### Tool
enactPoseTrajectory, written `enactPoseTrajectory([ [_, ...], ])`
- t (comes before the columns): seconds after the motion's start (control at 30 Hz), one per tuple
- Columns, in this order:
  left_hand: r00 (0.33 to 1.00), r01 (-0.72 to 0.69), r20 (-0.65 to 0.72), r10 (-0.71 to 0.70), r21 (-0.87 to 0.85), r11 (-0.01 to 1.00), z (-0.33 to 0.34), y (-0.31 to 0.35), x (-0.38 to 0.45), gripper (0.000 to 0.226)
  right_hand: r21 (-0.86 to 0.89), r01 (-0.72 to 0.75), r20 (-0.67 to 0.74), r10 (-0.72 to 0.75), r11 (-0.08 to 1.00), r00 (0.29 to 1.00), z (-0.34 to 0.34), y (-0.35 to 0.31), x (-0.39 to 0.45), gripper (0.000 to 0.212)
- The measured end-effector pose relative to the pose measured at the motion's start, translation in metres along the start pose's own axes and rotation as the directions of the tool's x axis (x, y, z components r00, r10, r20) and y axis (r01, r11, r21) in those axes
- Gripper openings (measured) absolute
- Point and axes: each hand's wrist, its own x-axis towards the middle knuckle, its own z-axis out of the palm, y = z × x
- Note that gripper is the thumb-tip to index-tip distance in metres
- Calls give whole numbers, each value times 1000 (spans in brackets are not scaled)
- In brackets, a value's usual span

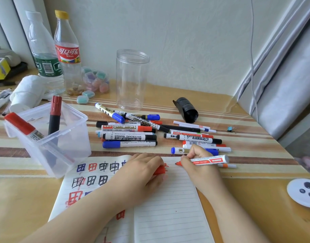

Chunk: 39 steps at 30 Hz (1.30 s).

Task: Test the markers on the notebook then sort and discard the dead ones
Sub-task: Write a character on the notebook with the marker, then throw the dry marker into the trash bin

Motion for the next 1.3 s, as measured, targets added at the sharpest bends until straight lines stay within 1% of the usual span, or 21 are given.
enactPoseTrajectory([
  [0.1, 1000, 12, 0, -12, -29, 1000, -1, 0, 0, 43, 31, 9, -24, -8, 999, 1000, 1, -2, -2, 29],
  [0.17, 998, 56, -16, -58, -124, 991, -5, 1, 0, 43, 121, 28, -75, -19, 992, 997, -1, -7, -4, 31],
  [0.2, 995, 83, -32, -90, -172, 982, -9, 2, 1, 38, 174, 43, -89, -28, 984, 996, -3, -11, -6, 32],
  [0.27, 988, 137, -35, -149, -229, 964, -19, 5, 3, 24, 268, 72, -59, -59, 961, 997, -9, -23, -11, 34],
  [0.37, 989, 150, 33, -146, -263, 953, -35, 14, 7, 19, 332, 102, 29, -118, 938, 993, -16, -39, -17, 27],
  [0.43, 988, 146, 82, -128, -272, 951, -44, 21, 8, 19, 340, 113, 40, -134, 933, 990, -19, -47, -20, 22],
  [0.53, 992, 119, 74, -102, -293, 949, -53, 30, 5, 19, 369, 121, 44, -148, 922, 988, -25, -58, -26, 22],
  [0.67, 999, 43, -8, -48, -312, 949, -66, 45, -7, 17, 465, 116, 86, -176, 878, 981, -27, -73, -38, 23],
  [0.73, 999, 14, -35, -28, -355, 935, -75, 55, -16, 5, 518, 109, 119, -197, 848, 973, -23, -83, -45, 24],
  [0.83, 995, -32, -101, -10, -408, 913, -87, 67, -30, 12, 599, 82, 153, -215, 796, 964, -12, -97, -54, 29],
  [0.9, 993, -4, -112, -44, -400, 917, -96, 70, -40, 9, 640, 41, 161, -186, 768, 969, -4, -105, -60, 44],
  [0.93, 991, 20, -113, -68, -380, 925, -99, 71, -44, 8, 646, 16, 156, -153, 763, 976, -1, -109, -62, 48],
  [1.0, 985, 50, -138, -104, -350, 935, -104, 70, -54, 9, 684, -31, 150, -99, 729, 984, 3, -117, -64, 43],
  [1.07, 978, 53, -175, -113, -315, 948, -108, 67, -62, 9, 702, -40, 160, -104, 711, 982, 7, -127, -67, 35],
  [1.13, 973, 20, -220, -73, -233, 972, -113, 64, -69, 21, 682, -27, 173, -125, 731, 977, 14, -136, -71, 29],
  [1.23, 958, -26, -286, -23, -165, 986, -118, 56, -78, 44, 674, -39, 191, -123, 738, 974, 30, -145, -77, 28],
  [1.3, 953, -37, -302, -10, -151, 988, -120, 50, -84, 46, 707, -81, 210, -100, 703, 973, 40, -148, -78, 25],
])
